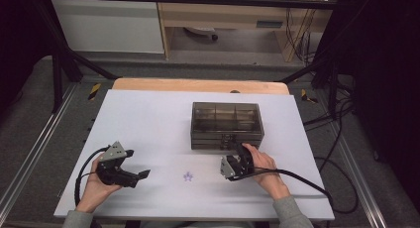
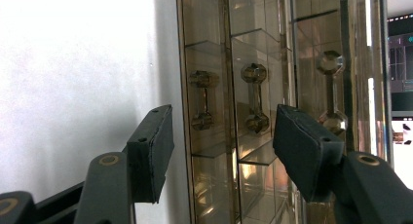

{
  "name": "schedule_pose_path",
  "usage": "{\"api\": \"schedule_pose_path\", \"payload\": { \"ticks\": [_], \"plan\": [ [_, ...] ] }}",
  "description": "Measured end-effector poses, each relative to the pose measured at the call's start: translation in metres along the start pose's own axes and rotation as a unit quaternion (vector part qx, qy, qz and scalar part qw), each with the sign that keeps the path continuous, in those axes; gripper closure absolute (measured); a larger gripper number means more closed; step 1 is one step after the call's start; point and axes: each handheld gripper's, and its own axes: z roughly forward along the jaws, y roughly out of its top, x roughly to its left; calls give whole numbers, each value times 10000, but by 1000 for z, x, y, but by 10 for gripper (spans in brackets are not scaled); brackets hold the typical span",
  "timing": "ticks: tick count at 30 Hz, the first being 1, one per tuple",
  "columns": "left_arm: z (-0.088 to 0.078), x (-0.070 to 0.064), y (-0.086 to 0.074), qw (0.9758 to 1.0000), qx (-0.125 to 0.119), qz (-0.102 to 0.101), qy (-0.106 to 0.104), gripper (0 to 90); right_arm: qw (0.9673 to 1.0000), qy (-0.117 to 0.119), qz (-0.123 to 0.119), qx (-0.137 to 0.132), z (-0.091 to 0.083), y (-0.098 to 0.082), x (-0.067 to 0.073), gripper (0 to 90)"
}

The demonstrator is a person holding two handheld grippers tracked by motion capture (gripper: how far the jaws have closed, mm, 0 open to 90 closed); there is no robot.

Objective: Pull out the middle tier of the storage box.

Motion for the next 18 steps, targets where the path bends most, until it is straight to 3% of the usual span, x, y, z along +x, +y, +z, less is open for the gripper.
{"api": "schedule_pose_path", "payload": {
  "ticks": [18],
  "plan": [
    [0,0,0,10000,5,12,-6,23,9997,-89,-218,0,1,0,-1,517]
  ]
}}
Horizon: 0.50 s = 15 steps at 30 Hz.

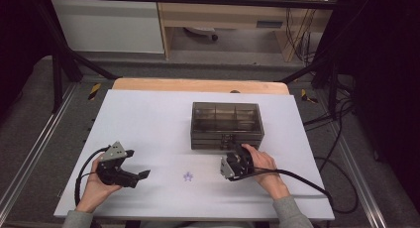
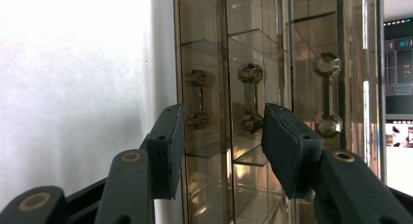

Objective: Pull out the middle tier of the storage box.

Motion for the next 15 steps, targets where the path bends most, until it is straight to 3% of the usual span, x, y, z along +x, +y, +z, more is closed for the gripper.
{"api": "schedule_pose_path", "payload": {
  "ticks": [3,15],
  "plan": [
    [0,0,0,10000,3,2,1,24,10000,-42,59,14,0,1,1,526],
    [0,0,0,10000,-4,11,-4,24,9995,-286,-80,52,1,2,6,573]
  ]
}}
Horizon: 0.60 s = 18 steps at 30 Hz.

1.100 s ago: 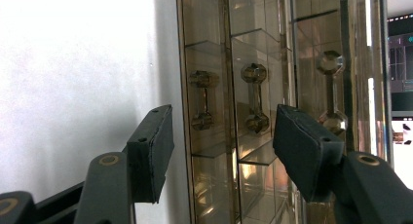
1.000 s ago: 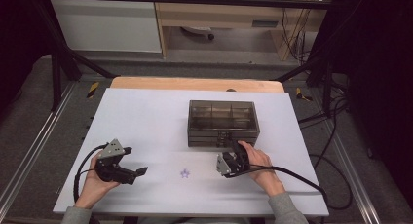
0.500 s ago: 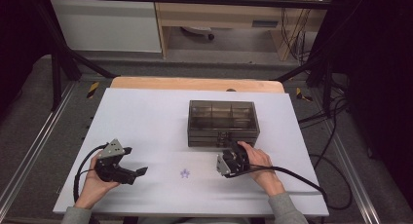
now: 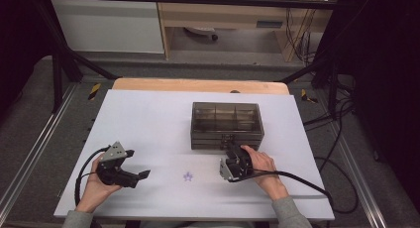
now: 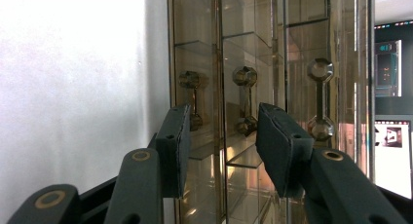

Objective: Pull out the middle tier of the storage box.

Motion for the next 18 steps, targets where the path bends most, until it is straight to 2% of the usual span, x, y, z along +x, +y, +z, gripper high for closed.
{"api": "schedule_pose_path", "payload": {
  "ticks": [14,18],
  "plan": [
    [0,0,0,10000,-1,0,-14,24,9995,-285,-135,44,1,0,5,633],
    [0,0,0,10000,0,4,-16,24,9993,-348,-108,60,1,1,6,656]
  ]
}}
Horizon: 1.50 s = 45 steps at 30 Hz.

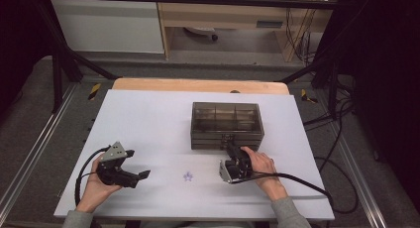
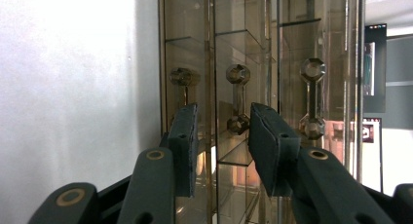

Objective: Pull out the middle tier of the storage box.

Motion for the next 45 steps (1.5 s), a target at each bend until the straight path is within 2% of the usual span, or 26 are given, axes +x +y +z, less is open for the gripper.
{"api": "schedule_pose_path", "payload": {
  "ticks": [4,20,33,45],
  "plan": [
    [0,0,0,10000,-1,6,-1,25,9999,-147,-53,41,0,1,3,679],
    [0,0,0,10000,-14,12,6,26,9989,-436,-158,74,1,2,7,752],
    [-1,0,0,10000,-14,21,2,27,9980,-599,-182,114,2,3,11,776],
    [-1,0,0,10000,-15,28,2,28,9959,-832,-340,100,3,3,16,796]
  ]
}}
